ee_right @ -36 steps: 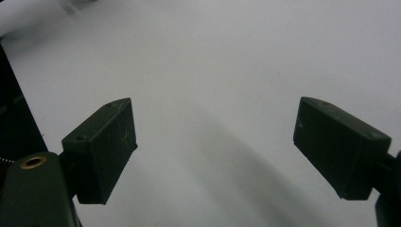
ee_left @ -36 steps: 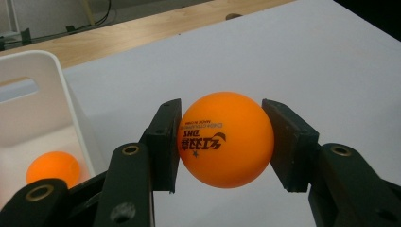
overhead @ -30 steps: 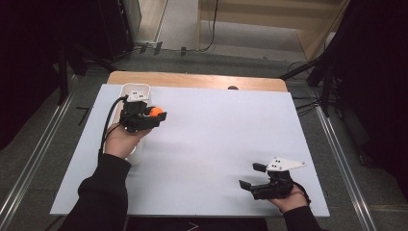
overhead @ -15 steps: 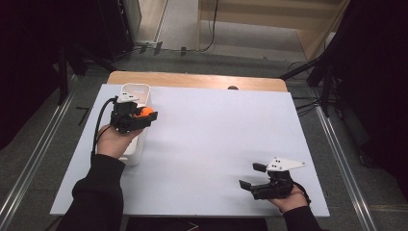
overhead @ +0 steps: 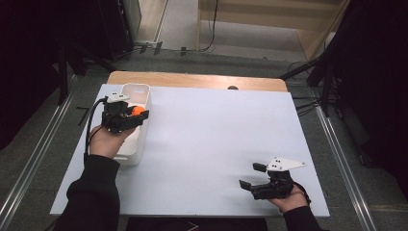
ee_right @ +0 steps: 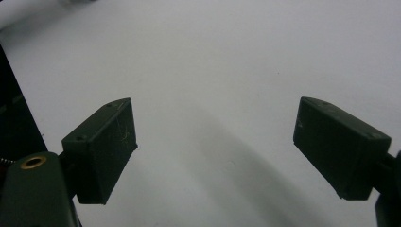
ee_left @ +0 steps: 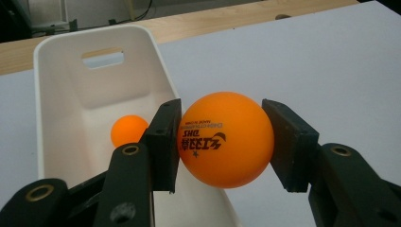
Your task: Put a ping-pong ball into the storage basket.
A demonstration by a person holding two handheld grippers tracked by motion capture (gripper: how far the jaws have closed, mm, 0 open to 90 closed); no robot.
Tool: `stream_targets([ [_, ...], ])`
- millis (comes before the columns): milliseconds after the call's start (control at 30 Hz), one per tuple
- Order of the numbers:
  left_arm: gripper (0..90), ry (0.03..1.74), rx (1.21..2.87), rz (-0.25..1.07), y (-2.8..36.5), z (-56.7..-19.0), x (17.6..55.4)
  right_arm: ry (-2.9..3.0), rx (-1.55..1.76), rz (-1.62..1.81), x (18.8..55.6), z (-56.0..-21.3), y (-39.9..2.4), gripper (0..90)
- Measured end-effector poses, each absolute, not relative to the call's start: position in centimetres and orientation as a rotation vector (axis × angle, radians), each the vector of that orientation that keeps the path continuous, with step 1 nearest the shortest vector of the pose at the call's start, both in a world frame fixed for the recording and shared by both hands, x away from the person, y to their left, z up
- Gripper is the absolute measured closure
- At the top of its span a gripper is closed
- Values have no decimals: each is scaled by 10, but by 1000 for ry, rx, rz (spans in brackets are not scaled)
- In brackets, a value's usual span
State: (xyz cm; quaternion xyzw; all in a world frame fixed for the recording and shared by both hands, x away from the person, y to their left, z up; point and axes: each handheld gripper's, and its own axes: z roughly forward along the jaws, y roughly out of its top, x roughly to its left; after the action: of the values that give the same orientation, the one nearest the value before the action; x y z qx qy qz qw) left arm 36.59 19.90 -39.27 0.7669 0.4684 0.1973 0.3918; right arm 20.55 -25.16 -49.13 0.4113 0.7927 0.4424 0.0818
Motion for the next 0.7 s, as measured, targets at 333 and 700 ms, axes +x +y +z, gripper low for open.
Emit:
stream_targets([
  [333, 507, 1232, 1921, 531, 213, -393, 367, 2369, 1230, 1321, 206, -491, -252, 125],
  [700, 506, 1286, 1883, 561, 225, -395, 369, 2370, 1229, 1320, 206, -491, -251, 125],
])
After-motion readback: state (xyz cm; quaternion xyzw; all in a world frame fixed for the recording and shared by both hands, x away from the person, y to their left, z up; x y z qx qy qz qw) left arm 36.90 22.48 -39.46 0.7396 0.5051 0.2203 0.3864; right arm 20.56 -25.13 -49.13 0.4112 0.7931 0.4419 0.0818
